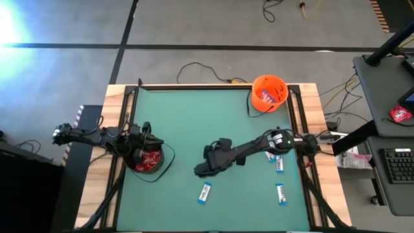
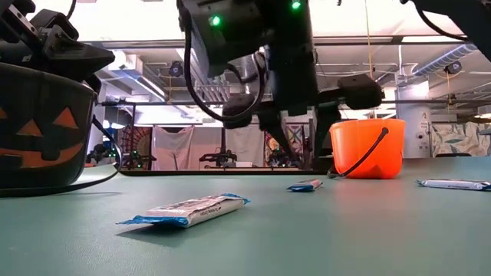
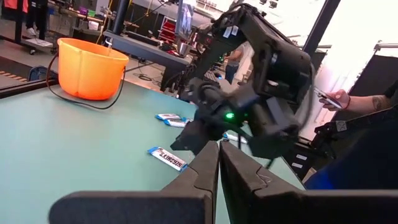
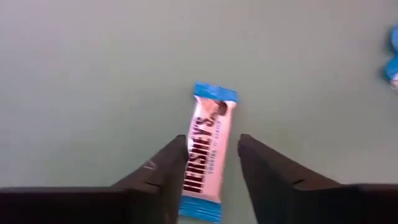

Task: Sort candy by brand, put in halloween buckets
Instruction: Put the white chocolate into the orange bucket

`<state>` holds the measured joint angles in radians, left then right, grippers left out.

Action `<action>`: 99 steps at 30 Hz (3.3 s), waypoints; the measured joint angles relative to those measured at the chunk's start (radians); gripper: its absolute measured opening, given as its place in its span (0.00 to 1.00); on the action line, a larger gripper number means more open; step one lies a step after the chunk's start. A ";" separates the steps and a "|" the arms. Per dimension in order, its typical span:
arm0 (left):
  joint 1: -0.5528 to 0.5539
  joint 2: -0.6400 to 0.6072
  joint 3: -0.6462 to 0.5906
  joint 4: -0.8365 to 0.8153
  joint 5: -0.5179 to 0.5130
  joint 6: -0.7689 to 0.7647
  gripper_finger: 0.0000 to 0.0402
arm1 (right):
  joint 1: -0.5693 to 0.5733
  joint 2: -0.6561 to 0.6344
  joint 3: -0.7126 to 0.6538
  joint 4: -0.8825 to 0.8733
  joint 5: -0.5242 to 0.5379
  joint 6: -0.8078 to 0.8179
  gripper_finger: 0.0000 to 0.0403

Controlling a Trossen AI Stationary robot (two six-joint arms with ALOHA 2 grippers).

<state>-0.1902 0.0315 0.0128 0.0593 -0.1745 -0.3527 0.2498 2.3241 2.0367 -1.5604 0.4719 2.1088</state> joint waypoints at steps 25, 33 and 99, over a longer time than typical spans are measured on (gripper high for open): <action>0.000 0.000 0.000 0.000 0.000 0.000 0.00 | 0.057 0.172 -0.059 0.048 0.186 0.251 0.63; 0.000 0.000 0.000 0.000 0.000 0.000 0.00 | 0.056 0.202 -0.061 0.058 0.152 0.231 0.45; 0.000 0.000 0.000 0.001 0.000 0.000 0.00 | -0.914 -0.724 -0.610 0.191 0.304 -0.879 0.26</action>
<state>-0.1902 0.0315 0.0128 0.0601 -0.1745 -0.3527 -0.6645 1.6005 1.4264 -1.3693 0.7761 1.2297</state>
